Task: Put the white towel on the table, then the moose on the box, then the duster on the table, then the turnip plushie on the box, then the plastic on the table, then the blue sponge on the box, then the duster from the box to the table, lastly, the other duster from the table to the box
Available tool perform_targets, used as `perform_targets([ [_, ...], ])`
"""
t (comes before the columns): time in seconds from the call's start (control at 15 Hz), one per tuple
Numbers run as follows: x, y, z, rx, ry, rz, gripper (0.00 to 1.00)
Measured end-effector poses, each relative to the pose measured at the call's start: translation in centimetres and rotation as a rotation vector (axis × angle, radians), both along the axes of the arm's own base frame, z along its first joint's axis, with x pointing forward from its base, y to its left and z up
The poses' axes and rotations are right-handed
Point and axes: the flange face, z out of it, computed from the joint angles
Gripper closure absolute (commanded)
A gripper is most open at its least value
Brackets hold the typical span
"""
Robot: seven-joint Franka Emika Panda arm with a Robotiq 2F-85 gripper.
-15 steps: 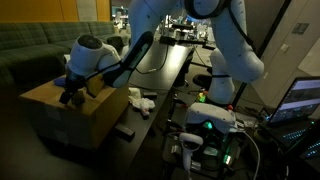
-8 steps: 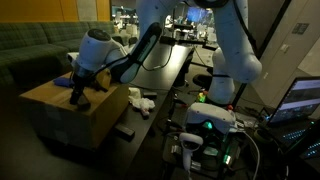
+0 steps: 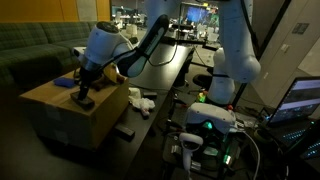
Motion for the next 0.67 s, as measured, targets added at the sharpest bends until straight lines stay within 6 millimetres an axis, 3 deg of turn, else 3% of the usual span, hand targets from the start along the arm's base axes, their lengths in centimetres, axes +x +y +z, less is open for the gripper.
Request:
perform_targets([
  [0.67,0.4,-1.9,3.7,0.054,0.082,-0.441,0.00],
])
